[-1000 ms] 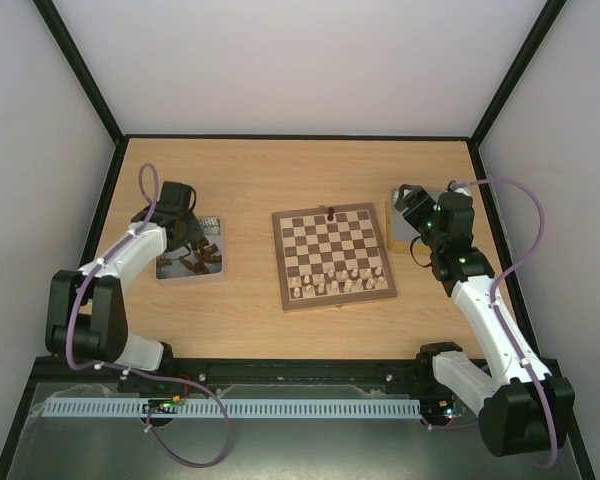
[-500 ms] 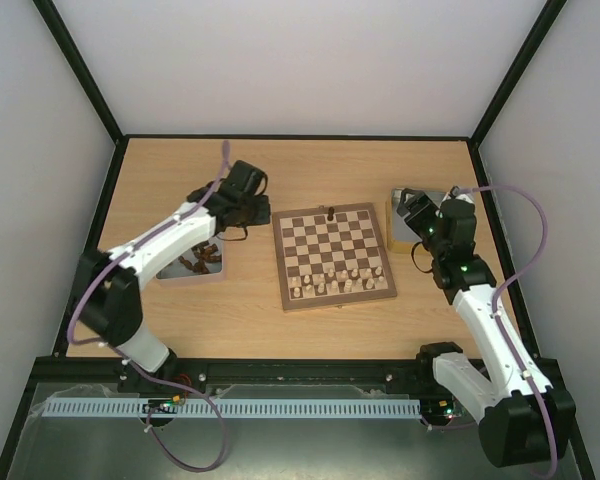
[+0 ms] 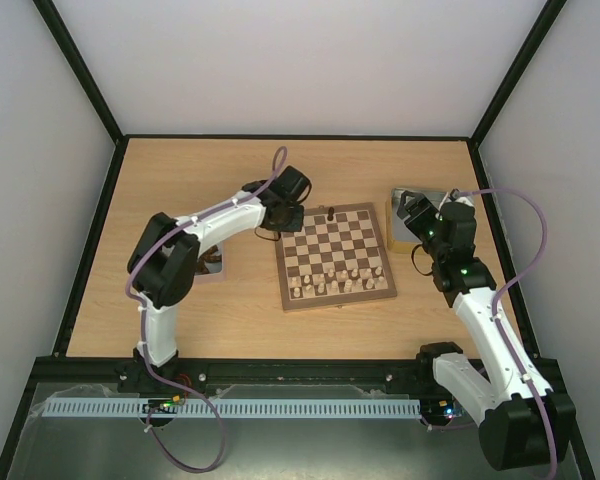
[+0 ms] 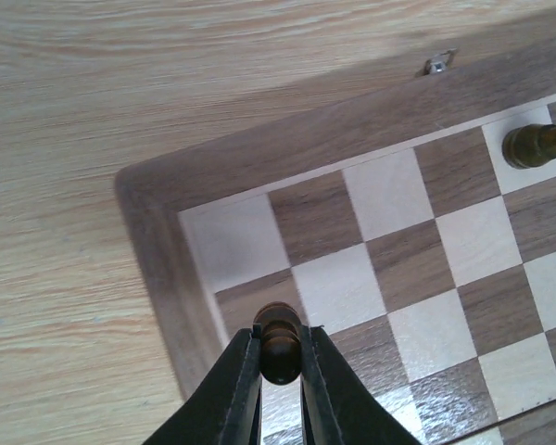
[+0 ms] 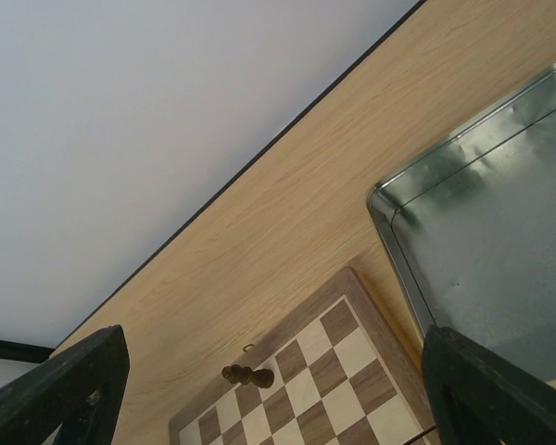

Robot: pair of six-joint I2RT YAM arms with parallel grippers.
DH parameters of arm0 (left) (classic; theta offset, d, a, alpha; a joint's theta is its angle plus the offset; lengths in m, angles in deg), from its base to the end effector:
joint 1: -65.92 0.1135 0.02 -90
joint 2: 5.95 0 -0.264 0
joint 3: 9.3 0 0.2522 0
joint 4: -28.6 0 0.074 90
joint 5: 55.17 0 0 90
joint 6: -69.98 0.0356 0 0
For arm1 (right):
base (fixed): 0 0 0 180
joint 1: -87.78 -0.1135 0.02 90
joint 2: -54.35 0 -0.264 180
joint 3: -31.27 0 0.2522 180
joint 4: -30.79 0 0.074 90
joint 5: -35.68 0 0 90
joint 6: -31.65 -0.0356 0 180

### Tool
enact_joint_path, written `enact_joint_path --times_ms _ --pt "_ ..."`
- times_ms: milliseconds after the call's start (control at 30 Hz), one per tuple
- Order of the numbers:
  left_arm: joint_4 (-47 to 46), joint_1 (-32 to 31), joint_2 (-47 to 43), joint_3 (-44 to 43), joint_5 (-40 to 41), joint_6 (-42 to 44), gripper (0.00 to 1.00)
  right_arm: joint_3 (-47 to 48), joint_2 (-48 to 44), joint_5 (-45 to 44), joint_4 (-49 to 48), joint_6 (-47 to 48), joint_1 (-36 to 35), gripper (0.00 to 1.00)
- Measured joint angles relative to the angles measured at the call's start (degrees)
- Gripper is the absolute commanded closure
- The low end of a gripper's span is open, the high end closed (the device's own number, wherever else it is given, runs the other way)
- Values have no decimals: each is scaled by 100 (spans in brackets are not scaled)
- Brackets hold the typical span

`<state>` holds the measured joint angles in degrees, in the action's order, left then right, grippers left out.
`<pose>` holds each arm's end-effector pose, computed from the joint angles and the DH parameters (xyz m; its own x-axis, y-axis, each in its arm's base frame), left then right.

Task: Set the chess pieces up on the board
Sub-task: Place the chess piece on the chessboard.

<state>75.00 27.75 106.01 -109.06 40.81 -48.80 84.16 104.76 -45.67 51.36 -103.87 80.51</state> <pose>0.3342 -0.2580 0.2117 -0.8635 0.0697 -0.4995 0.1782 0.9687 -0.1729 0.2052 0.0316 0.2940 -0.4063 0.6593 -0.6327 0.0327 0.7025 0.7109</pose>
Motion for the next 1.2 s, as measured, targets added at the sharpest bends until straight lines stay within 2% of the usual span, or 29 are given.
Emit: enact_joint_path --times_ms 467,600,767,900,1067,1200 --pt "221 -92 514 -232 81 26 85 -24 0 -2 0 2 0 14" --pt "225 -92 520 -234 101 26 79 -24 0 -2 0 4 0 14" --pt "271 -92 538 -234 94 28 64 -24 0 -2 2 4 0 14" --pt "304 -92 538 -262 70 46 55 -24 0 -2 2 4 0 14" --pt "317 -57 468 -439 66 50 52 -24 0 -2 2 4 0 14" --pt "284 39 79 -302 129 20 52 -24 0 -2 2 4 0 14"
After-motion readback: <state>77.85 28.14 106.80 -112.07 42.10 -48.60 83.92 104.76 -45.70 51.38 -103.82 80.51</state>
